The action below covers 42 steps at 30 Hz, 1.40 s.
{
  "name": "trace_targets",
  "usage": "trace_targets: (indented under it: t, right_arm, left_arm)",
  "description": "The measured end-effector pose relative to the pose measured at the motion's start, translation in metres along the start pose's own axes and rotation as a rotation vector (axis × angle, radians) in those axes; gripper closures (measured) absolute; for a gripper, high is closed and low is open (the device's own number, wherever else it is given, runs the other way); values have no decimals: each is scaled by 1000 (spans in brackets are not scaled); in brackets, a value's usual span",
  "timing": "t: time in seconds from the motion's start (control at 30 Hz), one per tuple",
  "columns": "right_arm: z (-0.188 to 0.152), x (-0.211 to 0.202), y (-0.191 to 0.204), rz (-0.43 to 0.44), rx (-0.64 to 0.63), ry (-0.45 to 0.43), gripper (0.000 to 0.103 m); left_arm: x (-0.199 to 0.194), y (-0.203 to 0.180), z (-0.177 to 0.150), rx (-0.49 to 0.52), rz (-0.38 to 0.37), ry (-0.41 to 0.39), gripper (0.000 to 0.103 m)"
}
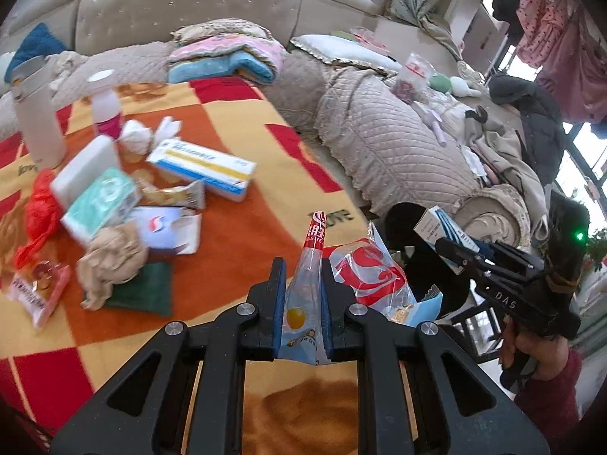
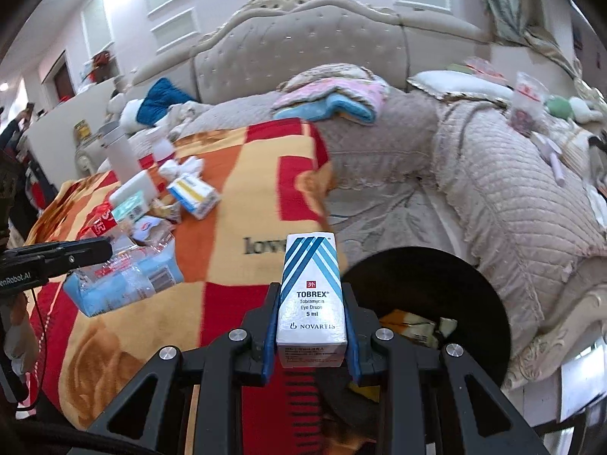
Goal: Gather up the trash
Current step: 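Carry the box and plastic bag to the black bin and open both tools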
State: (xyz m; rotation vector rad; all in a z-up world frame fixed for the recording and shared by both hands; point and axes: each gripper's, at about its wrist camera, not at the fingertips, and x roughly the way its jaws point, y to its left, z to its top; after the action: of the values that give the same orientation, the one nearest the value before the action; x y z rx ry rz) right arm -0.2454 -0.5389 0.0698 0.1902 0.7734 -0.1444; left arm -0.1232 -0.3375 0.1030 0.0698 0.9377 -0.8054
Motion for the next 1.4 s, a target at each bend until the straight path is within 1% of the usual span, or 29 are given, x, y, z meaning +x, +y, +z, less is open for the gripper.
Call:
trace_targets:
  t: [0.2, 0.37, 0.57, 0.7, 0.77, 0.8, 0.83, 0.87, 0.9, 0.93, 1.0, 1.1, 1.33, 1.4]
  right_arm:
    - [-8, -6, -35, -70, 48, 3, 76]
    - [-15, -8, -63, -118, 104, 16, 76]
    - [-21, -6, -87, -137, 164, 21, 76]
    - [-23, 1, -95, -134, 189, 30, 76]
    - [-23, 5, -99, -138, 207, 34, 76]
    - [-23, 6, -100, -142, 218, 37, 74]
    - [-23, 7, -102, -151, 228, 38, 69]
    - [-23, 8, -103, -163, 237, 35, 50]
    - [-24, 6, -105, -172, 252, 25, 35]
    - [-25, 5, -106, -170, 262, 15, 32]
    - [-26, 3, -108, -167, 277, 10, 32]
    - [-29, 4, -108, -167, 275, 21, 32]
    - [-30, 6, -92, -162, 236, 38, 32]
    - [-30, 7, -87, -159, 230, 44, 32]
  left_arm:
    - [21, -32, 16, 31, -46, 15, 89]
    - [41, -51, 27, 35, -90, 42, 89]
    - [73, -78, 35, 39, -124, 80, 89]
    - [93, -94, 35, 30, -139, 95, 89]
    - [100, -97, 36, 7, -155, 90, 86]
    - [103, -97, 37, -5, -167, 88, 83]
    - [105, -97, 37, -13, -176, 88, 70]
    - [107, -97, 37, -29, -191, 90, 54]
    - [108, -96, 37, -41, -200, 90, 48]
    - [109, -95, 37, -50, -206, 87, 47]
    - [107, -94, 36, -42, -199, 86, 47]
    - [104, -92, 34, -26, -171, 88, 47]
    - [94, -81, 29, -27, -123, 73, 47]
    - [89, -77, 26, -17, -96, 58, 47]
